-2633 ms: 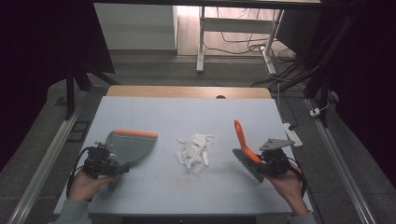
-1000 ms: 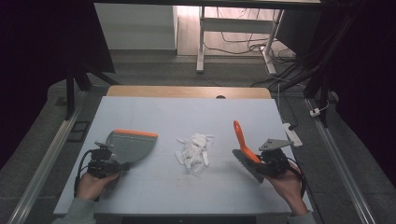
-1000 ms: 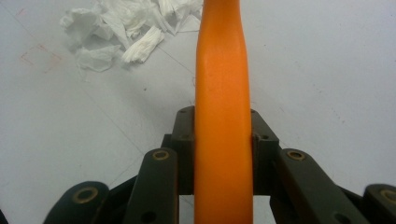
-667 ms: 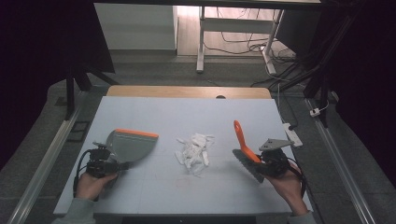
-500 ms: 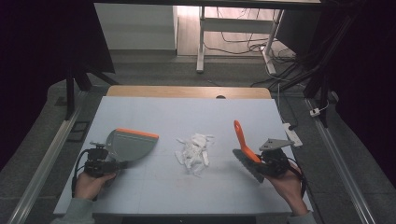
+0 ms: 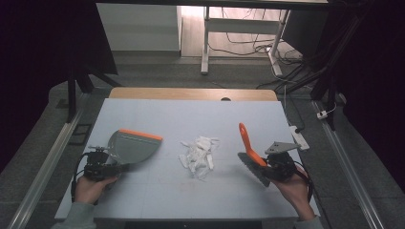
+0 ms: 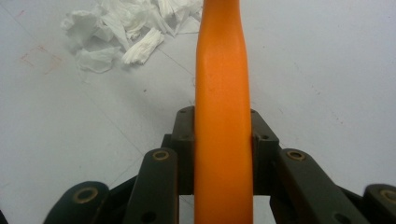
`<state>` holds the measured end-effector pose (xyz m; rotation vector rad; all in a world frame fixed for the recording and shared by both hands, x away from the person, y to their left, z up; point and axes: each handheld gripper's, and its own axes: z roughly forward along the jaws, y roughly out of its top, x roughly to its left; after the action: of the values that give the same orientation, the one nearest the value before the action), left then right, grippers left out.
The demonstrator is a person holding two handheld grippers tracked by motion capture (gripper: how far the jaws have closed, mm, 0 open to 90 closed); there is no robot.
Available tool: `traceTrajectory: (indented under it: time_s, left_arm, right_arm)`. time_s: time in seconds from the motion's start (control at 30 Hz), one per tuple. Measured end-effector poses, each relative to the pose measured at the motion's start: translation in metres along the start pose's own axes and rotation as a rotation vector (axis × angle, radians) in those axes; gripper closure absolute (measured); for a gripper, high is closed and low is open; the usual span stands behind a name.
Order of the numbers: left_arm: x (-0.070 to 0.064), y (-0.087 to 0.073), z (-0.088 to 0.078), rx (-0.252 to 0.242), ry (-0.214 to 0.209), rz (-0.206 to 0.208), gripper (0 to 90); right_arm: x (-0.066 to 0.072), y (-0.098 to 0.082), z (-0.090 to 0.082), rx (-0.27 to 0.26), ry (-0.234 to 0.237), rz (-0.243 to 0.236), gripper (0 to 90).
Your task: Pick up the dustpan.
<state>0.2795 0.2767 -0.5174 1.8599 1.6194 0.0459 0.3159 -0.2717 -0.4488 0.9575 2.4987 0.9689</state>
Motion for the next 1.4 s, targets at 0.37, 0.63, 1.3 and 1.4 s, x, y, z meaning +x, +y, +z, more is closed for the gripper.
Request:
traceTrajectory:
  time_s: [0.37,0.63,1.3,1.4]
  left_arm:
    - [0.002,0.002,-0.009,-0.057,-0.039,0.063,61.9]
    - [0.004,0.005,-0.012,-0.076,-0.067,0.112,61.9]
    - [0.002,0.011,-0.021,-0.081,-0.139,0.221,61.9]
    - [-0.001,0.011,-0.022,-0.079,-0.142,0.237,61.9]
  right_arm:
    - [0.001,0.002,-0.003,-0.019,-0.009,0.003,70.1]
    - [0.002,0.004,-0.001,-0.022,-0.012,0.007,70.1]
    - [-0.001,0.038,0.002,-0.069,-0.012,0.067,70.1]
    - [-0.003,0.041,0.003,-0.081,-0.014,0.070,70.1]
